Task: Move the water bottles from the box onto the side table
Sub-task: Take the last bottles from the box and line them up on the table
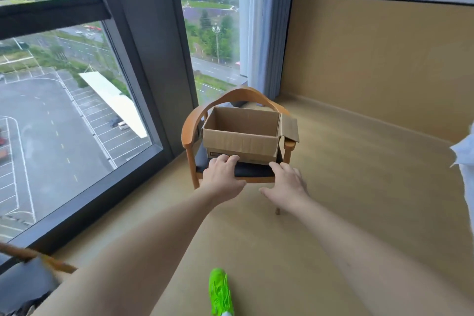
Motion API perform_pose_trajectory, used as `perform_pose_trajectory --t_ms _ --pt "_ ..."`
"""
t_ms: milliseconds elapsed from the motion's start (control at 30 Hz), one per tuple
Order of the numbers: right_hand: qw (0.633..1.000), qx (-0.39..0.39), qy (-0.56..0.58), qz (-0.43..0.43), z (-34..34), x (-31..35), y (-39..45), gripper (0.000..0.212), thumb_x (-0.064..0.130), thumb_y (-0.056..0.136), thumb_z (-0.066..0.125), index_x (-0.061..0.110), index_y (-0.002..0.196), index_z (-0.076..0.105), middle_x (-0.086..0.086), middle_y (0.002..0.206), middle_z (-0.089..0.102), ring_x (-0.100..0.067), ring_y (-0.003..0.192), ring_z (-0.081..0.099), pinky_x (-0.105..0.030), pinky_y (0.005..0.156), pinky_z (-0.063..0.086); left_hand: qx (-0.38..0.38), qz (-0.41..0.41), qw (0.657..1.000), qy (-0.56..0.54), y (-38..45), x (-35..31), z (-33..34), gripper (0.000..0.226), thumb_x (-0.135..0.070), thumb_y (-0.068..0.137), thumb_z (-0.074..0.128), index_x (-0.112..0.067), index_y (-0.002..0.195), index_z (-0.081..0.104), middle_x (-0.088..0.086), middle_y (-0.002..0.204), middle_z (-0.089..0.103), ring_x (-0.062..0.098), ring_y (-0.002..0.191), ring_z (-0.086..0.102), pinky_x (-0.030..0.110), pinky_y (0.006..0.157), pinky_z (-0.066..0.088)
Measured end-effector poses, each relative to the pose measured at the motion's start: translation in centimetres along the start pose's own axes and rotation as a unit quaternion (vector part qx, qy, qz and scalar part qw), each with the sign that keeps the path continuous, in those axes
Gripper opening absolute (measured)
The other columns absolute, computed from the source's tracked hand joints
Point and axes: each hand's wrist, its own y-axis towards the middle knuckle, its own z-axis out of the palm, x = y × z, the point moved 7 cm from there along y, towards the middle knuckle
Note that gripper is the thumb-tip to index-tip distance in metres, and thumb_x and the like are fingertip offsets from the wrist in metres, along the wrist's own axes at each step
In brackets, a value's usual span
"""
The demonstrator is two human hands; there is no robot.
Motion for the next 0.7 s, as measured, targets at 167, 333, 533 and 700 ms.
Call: perform_pose_trajectory --t_ms 167,333,533,700 --pt "0.999 0.014 -0.006 0.041 0.4 1.0 12.3 0.078 0.052 0.082 0.066 0.028 0.148 0.033 -0.001 0.149 0.039 -0.028 0.132 0.036 -0.041 0.105 0.039 0.027 -0.006 1.000 -0.016 14.0 2.8 0.2 0.073 -0.045 0.083 0.066 -0.028 0.148 0.038 0.000 0.149 0.043 0.026 0.137 0.035 0.046 0.106 0.043" --pt "0.996 0.017 0.015 0.080 -0.3 1.2 22.4 0.074 0.049 0.083 0.066 0.028 0.147 0.035 0.000 0.147 0.041 -0.028 0.133 0.036 -0.042 0.106 0.039 0.051 -0.005 0.999 -0.017 24.8 4.5 -0.1 0.073 -0.044 0.081 0.068 -0.030 0.147 0.039 -0.001 0.148 0.044 0.025 0.137 0.036 0.047 0.108 0.043" --pt "0.993 0.048 0.033 0.106 2.0 -0.2 33.3 0.074 0.050 0.085 0.065 0.027 0.149 0.034 0.001 0.146 0.043 -0.026 0.134 0.037 -0.043 0.106 0.040 0.106 -0.008 0.994 -0.011 35.3 6.0 3.0 0.072 -0.040 0.083 0.064 -0.028 0.149 0.037 0.001 0.150 0.040 0.026 0.139 0.031 0.046 0.109 0.041" --pt "0.987 0.102 0.037 0.120 5.6 -3.2 43.2 0.076 0.048 0.082 0.068 0.025 0.148 0.036 -0.002 0.143 0.045 -0.028 0.132 0.039 -0.044 0.107 0.040 0.138 -0.034 0.990 0.000 43.6 7.8 7.2 0.074 -0.044 0.084 0.065 -0.026 0.149 0.037 0.003 0.153 0.037 0.027 0.141 0.029 0.045 0.108 0.039"
